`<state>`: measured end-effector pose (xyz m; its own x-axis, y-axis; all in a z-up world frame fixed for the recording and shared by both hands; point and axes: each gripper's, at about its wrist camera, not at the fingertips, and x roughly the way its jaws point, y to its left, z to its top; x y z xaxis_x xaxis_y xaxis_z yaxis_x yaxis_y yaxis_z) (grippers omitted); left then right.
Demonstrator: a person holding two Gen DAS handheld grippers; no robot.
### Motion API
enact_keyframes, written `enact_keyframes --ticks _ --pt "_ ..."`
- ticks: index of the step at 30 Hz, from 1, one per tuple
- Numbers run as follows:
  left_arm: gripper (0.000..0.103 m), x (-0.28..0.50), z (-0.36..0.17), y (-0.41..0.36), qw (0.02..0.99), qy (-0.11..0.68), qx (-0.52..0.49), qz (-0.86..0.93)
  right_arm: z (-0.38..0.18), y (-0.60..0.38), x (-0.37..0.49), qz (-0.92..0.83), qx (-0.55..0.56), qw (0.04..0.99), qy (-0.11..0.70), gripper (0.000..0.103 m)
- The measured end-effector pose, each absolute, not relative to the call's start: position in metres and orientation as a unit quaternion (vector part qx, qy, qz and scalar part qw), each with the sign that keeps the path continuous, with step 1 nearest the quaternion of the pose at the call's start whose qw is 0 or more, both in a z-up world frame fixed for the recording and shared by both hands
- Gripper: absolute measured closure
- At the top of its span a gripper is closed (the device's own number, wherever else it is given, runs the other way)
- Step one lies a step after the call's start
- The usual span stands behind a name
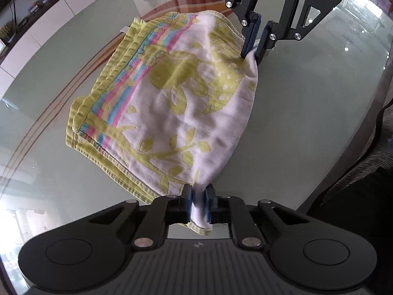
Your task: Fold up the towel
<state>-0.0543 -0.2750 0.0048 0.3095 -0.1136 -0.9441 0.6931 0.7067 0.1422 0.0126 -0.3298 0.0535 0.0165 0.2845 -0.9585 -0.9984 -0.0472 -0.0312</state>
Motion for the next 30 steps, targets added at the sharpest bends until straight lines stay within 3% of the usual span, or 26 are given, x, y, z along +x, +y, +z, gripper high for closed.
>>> enact_keyframes --ticks 13,30 --pt "0.093 -0.067 0.021 -0.27 0.762 0.519 0.272 -0.276 0.049 -0.297 0.007 0.577 -0.444 0.556 0.402 0.097" --pt "0.091 -0.019 0.069 -0.244 0.821 0.489 0.218 -0.198 0.11 -0.307 0.045 0.542 -0.49 0.572 0.373 0.097"
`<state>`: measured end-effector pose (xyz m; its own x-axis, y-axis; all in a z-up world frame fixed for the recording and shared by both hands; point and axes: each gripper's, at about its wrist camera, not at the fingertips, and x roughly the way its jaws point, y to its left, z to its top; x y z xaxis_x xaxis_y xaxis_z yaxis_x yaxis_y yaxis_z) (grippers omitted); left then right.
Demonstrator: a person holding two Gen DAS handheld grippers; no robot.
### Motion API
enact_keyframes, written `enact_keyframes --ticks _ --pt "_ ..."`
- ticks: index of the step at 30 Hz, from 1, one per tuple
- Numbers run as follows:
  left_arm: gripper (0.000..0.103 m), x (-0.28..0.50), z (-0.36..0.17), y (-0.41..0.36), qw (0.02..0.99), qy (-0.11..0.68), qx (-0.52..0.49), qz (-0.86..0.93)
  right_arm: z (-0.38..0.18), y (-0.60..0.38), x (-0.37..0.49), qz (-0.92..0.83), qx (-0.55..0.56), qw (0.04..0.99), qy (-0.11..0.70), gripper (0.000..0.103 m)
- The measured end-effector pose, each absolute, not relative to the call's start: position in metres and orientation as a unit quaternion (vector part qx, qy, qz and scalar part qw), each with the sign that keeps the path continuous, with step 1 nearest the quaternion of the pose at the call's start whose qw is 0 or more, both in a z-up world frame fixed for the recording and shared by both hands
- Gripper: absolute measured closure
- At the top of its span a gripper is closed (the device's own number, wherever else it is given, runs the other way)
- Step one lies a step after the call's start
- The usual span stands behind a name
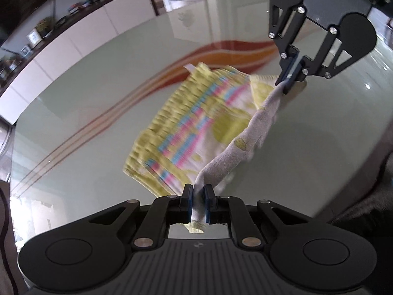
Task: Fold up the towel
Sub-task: 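Lift both corners and fold the towel lengthwise into a long strip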
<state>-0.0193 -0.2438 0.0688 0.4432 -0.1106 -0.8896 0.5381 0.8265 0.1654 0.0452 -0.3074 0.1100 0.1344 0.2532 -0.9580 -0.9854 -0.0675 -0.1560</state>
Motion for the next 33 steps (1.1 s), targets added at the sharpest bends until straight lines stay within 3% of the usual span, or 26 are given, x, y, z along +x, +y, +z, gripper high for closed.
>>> enact_keyframes --ticks 9,23,28,33 --pt "0.09 0.026 0.071 -0.221 0.835 0.495 0.185 -0.153 0.118 -0.282 0.098 0.525 -0.508 0.579 0.362 0.097" --pt "0.086 0.087 0.037 -0.201 0.821 0.534 0.154 -0.129 0.055 -0.249 0.143 0.511 -0.547 0.547 0.375 0.095" --pt "0.083 0.089 0.034 -0.2 0.822 0.533 0.156 -0.125 0.048 -0.253 0.146 0.504 -0.546 0.558 0.37 0.079" --pt "0.082 0.094 0.026 -0.197 0.821 0.54 0.155 -0.102 0.043 -0.259 0.143 0.499 -0.543 0.573 0.358 0.07"
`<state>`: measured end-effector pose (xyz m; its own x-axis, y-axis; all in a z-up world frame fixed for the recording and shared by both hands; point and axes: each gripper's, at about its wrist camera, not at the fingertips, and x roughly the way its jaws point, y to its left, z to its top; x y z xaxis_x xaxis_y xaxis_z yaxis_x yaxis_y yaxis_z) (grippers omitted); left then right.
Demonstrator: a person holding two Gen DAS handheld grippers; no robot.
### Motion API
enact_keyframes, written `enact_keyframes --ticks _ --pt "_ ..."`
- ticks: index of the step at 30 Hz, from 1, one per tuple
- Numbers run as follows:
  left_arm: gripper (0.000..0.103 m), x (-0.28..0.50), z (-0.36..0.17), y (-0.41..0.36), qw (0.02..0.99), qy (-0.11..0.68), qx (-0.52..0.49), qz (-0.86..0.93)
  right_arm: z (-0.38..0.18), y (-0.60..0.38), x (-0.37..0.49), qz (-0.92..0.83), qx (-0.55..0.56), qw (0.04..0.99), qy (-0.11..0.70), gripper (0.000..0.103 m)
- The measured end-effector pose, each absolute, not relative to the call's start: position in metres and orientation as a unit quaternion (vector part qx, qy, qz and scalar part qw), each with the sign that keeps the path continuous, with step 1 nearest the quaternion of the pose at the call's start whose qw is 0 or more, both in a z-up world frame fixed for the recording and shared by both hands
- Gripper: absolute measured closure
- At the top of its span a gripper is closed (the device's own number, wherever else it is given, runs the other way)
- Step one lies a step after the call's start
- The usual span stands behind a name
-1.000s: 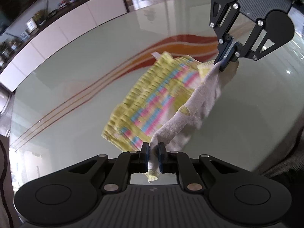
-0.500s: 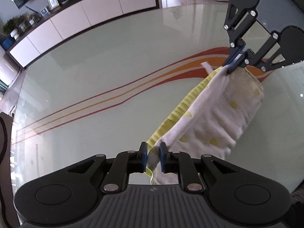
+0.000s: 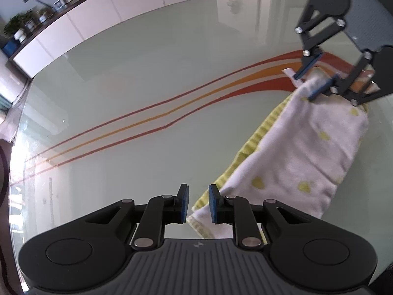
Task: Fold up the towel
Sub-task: 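Lift both corners and fold the towel lengthwise into a long strip, then open both grippers and release the folded strip onto the table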
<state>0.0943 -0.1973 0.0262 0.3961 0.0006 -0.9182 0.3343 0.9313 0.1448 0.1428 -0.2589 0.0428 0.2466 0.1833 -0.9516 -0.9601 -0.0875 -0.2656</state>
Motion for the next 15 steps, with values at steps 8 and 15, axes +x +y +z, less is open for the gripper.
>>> enact_keyframes --ticks 8,15 --pt "0.068 0.083 0.032 -0.199 0.83 0.538 0.137 -0.056 0.049 -0.283 0.113 0.455 -0.542 0.64 0.298 0.028" --pt "0.053 0.06 0.043 -0.199 0.825 0.56 0.073 -0.015 0.058 -0.312 0.074 0.404 -0.501 0.708 0.291 0.01"
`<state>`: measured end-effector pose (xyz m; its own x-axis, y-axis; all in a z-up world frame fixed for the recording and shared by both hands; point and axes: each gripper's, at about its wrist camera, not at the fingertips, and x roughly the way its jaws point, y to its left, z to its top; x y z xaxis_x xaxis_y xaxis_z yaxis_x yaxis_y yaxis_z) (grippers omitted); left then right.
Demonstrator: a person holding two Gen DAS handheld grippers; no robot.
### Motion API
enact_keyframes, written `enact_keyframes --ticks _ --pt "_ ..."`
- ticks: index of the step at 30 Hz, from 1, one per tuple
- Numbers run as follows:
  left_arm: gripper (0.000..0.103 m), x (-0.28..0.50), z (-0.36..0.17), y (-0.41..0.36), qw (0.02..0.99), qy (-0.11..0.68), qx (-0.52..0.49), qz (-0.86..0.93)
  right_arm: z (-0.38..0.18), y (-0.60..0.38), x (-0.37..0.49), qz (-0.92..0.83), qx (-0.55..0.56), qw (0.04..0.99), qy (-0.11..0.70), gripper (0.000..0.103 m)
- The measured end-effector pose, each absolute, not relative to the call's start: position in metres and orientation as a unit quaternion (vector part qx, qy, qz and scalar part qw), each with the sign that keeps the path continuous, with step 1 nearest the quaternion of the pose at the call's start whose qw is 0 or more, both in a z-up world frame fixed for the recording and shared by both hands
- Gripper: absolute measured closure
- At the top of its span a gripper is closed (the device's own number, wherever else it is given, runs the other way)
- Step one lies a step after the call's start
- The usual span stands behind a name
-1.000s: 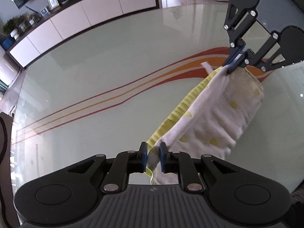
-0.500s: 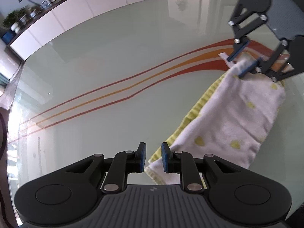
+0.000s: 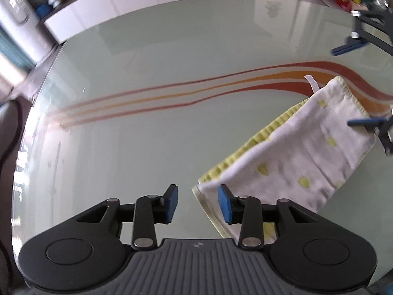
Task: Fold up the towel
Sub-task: 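Open both grippers and release the folded strip onto the table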
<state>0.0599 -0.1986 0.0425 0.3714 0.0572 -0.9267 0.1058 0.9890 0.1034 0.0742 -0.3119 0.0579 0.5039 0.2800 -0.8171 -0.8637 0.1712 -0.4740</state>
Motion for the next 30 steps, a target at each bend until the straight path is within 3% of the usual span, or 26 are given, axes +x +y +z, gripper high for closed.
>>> enact_keyframes --ticks 5,13,30 --pt "0.047 0.037 0.051 -0.2 0.82 0.572 0.016 0.016 0.064 -0.335 0.064 0.358 -0.405 0.773 0.331 0.0" --pt "0.042 0.016 0.041 -0.187 0.796 0.591 -0.115 0.055 0.085 -0.369 0.061 0.259 -0.177 0.84 0.443 0.0" --pt "0.046 0.015 0.019 -0.189 0.77 0.604 -0.201 0.047 0.073 -0.403 0.026 0.2 0.007 0.879 0.433 0.0"
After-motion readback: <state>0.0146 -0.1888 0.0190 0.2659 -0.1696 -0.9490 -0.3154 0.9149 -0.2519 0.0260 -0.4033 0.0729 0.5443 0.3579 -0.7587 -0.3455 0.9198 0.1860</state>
